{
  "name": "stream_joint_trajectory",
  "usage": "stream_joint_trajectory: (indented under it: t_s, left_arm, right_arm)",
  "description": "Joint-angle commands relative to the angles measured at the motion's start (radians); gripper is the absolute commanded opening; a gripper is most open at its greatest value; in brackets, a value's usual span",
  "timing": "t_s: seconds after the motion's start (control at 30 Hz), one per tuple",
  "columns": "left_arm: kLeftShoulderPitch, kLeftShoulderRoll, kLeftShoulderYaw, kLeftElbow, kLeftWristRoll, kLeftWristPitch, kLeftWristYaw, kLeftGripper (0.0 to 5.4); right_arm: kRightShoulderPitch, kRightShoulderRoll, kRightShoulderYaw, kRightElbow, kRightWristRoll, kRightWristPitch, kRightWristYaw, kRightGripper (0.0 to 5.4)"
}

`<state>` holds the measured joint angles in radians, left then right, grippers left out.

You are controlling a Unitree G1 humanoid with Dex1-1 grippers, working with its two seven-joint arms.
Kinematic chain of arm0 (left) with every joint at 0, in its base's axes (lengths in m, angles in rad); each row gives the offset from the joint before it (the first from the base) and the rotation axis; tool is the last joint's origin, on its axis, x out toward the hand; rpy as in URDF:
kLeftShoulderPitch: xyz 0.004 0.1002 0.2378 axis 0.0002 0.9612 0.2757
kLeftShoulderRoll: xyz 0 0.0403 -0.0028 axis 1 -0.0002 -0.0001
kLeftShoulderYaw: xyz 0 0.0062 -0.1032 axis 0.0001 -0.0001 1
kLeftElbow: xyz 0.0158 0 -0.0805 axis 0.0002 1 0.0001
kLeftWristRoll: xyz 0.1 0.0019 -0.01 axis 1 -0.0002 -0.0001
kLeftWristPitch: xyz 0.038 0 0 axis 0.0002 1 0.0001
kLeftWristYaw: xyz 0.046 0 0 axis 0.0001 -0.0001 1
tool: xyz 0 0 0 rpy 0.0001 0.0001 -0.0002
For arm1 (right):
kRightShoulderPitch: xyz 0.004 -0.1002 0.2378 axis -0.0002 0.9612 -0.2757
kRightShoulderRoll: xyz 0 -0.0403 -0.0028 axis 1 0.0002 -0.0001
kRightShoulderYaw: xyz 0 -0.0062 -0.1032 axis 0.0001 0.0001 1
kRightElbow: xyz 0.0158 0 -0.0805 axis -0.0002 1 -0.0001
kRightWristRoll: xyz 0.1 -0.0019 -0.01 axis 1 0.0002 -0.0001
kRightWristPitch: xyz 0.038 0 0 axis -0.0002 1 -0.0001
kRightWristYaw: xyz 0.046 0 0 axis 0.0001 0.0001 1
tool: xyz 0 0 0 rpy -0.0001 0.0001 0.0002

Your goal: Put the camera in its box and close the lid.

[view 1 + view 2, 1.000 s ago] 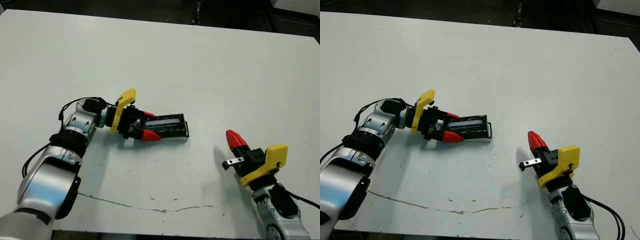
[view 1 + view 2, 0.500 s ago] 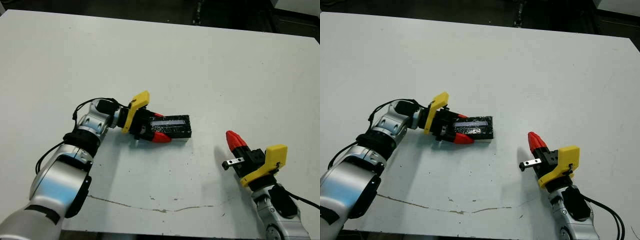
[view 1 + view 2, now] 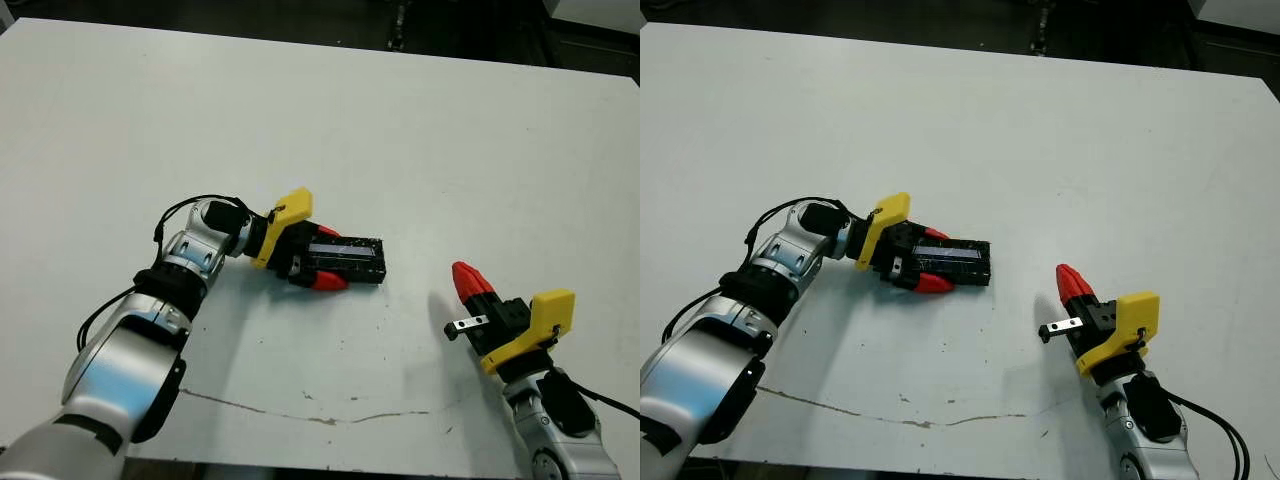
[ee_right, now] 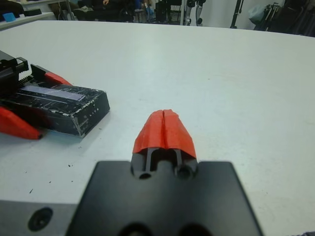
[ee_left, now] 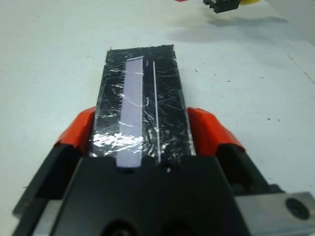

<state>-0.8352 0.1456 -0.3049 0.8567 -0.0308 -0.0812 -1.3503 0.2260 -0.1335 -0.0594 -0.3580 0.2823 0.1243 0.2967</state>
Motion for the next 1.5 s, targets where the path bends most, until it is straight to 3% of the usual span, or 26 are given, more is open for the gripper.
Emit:
stream_joint_trajectory:
  t_s: [0.03, 0.27, 0.5, 0.7, 0.97, 1.17, 1.5]
  left_arm:
    - [0.025, -0.094, -0.076, -0.015, 0.043, 0.001, 0.006, 4.56]
    - [0.023, -0.066, -0.055, 0.004, 0.026, 0.025, -0.020, 5.38]
    - [0.064, 0.012, -0.030, -0.052, 0.028, -0.023, 0.012, 5.39]
    - [0.109, 0.097, 0.003, -0.123, 0.024, 0.017, 0.054, 5.39]
    - [0.215, 0.269, 0.103, -0.198, -0.039, 0.104, 0.071, 5.39]
    - [0.296, 0.388, 0.170, -0.255, -0.077, 0.102, 0.100, 5.39]
    - [0.332, 0.514, 0.208, -0.325, -0.124, 0.115, 0.051, 5.39]
  right_arm:
    - [0.010, -0.008, -0.013, 0.003, 0.007, 0.007, -0.004, 0.00]
    - [0.010, -0.011, -0.013, 0.005, 0.005, 0.007, -0.003, 0.00]
    - [0.010, -0.011, -0.013, 0.009, 0.008, -0.001, 0.004, 0.00]
    - [0.012, -0.011, -0.011, 0.005, 0.007, 0.000, 0.004, 0.00]
    - [0.012, -0.012, -0.011, 0.007, 0.017, 0.007, 0.010, 0.00]
    - [0.010, -0.015, -0.007, 0.011, 0.016, 0.002, 0.011, 0.00]
    - [0.006, -0.014, -0.004, 0.007, 0.016, 0.007, 0.008, 0.00]
